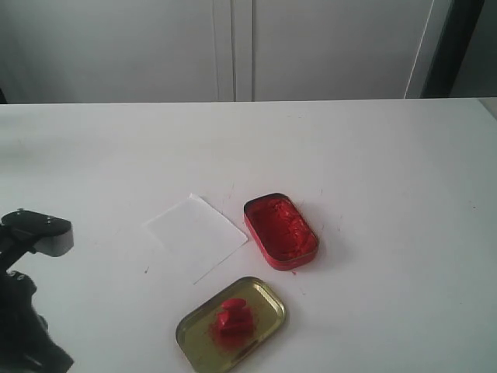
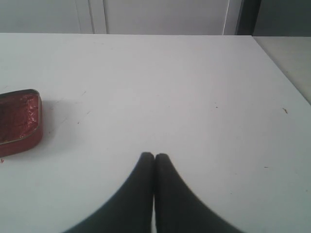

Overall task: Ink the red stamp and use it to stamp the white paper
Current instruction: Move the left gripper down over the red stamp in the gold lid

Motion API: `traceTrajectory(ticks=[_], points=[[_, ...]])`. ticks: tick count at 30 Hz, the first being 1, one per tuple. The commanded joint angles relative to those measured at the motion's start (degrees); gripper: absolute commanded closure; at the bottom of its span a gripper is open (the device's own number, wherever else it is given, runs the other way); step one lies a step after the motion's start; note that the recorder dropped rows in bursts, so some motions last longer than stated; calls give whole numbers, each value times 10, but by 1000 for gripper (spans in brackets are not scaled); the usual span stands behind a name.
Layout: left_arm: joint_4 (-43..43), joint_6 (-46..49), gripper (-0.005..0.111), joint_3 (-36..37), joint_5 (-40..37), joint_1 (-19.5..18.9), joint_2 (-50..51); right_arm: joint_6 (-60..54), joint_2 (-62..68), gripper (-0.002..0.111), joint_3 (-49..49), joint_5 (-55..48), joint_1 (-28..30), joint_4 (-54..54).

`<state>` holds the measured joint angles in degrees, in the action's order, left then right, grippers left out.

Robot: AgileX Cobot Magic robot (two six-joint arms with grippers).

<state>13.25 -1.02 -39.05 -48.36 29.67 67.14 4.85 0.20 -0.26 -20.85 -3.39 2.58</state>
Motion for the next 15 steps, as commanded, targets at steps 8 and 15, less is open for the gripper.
traceTrajectory(ticks=[8, 15], points=[[-48, -77, 107, -71, 53, 98, 86, 0, -2, 108, 3, 8, 0, 2], [-117, -132, 107, -144, 53, 157, 147, 0, -2, 108, 3, 8, 0, 2]])
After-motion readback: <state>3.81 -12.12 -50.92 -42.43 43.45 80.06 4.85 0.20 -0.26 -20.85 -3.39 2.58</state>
